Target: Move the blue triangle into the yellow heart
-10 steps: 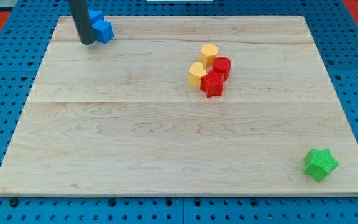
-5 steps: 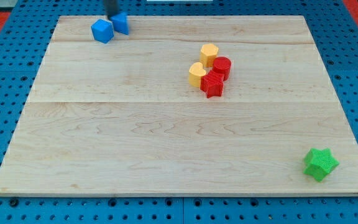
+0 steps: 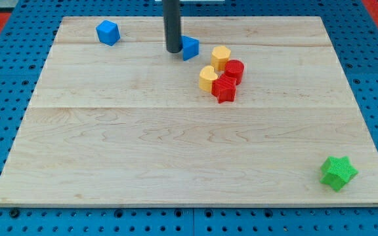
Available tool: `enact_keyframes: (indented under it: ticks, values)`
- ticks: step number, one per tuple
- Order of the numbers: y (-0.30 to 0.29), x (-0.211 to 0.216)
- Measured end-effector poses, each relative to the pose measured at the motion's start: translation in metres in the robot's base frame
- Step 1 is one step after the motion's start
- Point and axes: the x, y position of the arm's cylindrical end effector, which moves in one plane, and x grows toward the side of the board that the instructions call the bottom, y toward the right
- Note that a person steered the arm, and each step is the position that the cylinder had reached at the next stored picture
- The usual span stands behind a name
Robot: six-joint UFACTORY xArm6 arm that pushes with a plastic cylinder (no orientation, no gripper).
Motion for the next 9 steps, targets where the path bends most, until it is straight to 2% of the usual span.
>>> enact_keyframes:
  ticks: [2,3,4,6,8,9]
  values:
    - [0.021,-0.046]
    - [0.051,-0.031]
    - [0.055,0.001]
    - [0.005,0.028]
    - [0.029,-0.001]
    - [0.094,0.007]
